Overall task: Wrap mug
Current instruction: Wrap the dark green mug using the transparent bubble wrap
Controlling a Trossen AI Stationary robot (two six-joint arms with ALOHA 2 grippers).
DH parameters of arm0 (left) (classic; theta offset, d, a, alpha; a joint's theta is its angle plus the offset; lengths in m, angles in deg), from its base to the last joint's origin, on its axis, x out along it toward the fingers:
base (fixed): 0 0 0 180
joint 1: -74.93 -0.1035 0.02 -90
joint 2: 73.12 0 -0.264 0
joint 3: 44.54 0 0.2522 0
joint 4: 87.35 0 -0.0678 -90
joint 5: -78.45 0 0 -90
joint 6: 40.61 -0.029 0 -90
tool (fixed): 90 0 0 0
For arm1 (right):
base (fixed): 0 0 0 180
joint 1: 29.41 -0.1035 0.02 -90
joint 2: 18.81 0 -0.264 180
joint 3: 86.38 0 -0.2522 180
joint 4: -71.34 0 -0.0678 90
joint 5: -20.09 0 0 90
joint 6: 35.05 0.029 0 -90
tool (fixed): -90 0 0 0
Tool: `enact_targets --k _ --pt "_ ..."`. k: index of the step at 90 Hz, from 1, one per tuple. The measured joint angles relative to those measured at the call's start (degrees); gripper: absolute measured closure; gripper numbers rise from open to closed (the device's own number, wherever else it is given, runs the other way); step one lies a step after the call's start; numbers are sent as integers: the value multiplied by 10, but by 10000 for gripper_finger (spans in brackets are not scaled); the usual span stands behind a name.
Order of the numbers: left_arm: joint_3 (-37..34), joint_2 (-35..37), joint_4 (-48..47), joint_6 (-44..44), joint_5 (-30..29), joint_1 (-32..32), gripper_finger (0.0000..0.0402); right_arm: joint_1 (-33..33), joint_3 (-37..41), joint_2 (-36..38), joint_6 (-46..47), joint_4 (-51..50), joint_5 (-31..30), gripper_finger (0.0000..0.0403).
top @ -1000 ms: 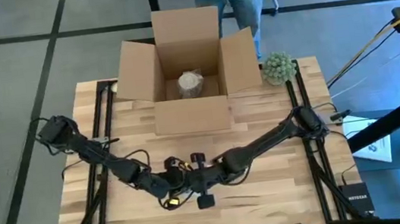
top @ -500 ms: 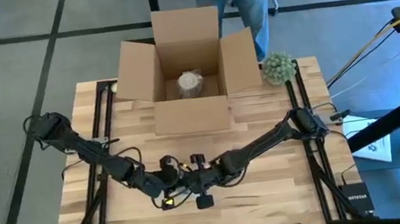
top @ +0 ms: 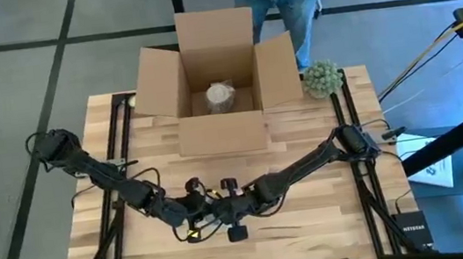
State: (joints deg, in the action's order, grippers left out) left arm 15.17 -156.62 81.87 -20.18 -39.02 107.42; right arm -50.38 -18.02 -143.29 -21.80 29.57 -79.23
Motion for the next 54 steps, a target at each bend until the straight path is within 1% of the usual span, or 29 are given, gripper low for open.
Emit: enact_targets --k 27,42,54 --pt "1 -6 43 -35 -3 -2 402 0 0 0 0 8 0 402" --pt "1 -39 29 -7 15 -4 402 0 1 0 0 5 2 402" --pt "3 -63 0 28 12 -1 402 0 -5 -2 -1 2 1 402"
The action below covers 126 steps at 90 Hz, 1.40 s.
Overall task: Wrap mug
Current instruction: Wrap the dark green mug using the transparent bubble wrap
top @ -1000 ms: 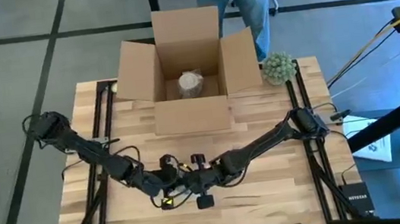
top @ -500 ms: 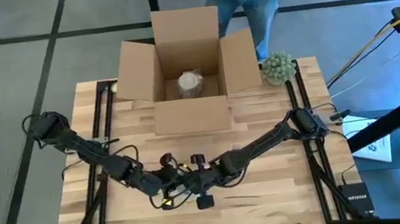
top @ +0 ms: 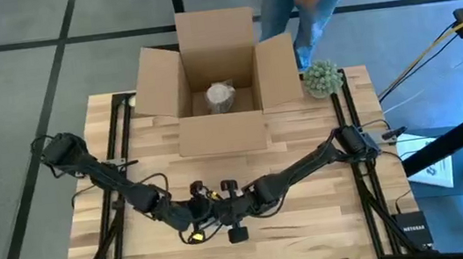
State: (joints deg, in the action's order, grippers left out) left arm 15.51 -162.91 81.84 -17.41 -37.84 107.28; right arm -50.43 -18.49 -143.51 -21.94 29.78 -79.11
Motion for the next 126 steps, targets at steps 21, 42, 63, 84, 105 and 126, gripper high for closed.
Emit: enact_targets --k 21,42,63,84,105,126 --pt "-1 -8 -11 7 1 0 402 1 -69 -5 -7 -97 2 402" --pt "-2 -8 -25 7 3 7 402 1 -174 1 -14 -224 -3 402" --pt "-2 -8 -24 10 2 7 402 -2 -208 1 18 -411 -13 402" --pt "-3 -8 -20 8 1 10 402 -11 -103 3 69 -404 -63 402" --pt "-4 -9 -1 6 2 9 402 -14 -76 8 38 -263 -138 402" --pt "-4 -9 2 14 2 4 402 -24 -108 25 1 -186 -98 402"
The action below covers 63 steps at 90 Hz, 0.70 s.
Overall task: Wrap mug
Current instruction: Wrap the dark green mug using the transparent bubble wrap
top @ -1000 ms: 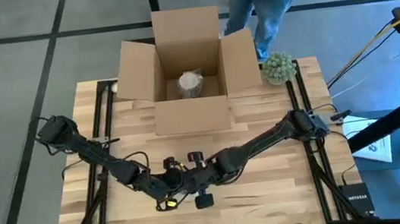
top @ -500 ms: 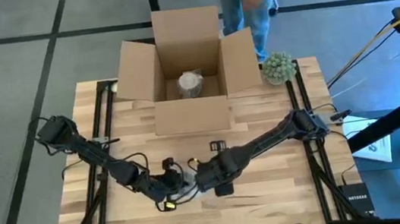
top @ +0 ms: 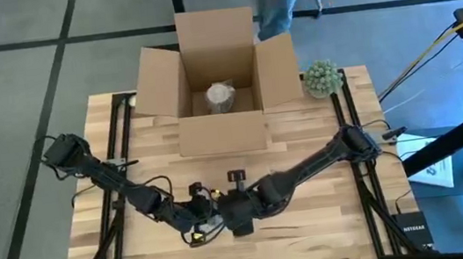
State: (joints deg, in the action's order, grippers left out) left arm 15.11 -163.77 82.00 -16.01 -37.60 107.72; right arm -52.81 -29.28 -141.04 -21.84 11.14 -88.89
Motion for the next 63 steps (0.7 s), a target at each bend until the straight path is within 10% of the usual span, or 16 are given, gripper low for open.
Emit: enact_targets --k 63 --pt "0 0 5 5 -1 -3 402 10 -37 -30 -3 59 106 402"
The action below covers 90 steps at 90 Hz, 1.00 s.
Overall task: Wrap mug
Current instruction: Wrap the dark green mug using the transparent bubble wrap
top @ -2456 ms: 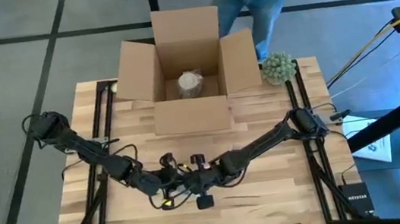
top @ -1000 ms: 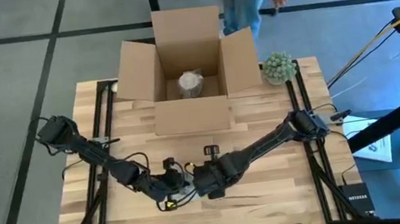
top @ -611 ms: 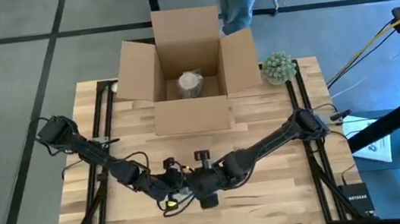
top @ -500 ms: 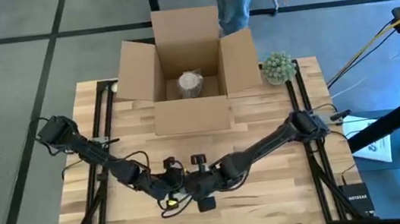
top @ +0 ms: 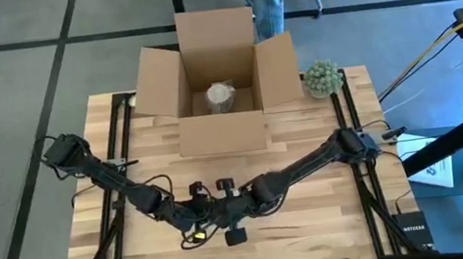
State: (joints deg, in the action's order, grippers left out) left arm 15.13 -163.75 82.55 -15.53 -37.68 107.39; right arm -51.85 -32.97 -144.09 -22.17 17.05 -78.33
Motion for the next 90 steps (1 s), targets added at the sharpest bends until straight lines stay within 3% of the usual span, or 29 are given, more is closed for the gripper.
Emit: enact_targets --k 22,39,72,90 --pt "0 0 -2 -2 -2 1 402 0 0 -41 21 -16 5 402" --pt "0 0 -6 -1 -4 2 402 -2 -2 -62 20 -15 -47 402" --pt "0 1 -12 -2 0 2 401 -3 -1 -64 16 -34 -50 402" --pt "3 1 -21 -1 4 1 402 2 4 -28 10 -51 -40 402"
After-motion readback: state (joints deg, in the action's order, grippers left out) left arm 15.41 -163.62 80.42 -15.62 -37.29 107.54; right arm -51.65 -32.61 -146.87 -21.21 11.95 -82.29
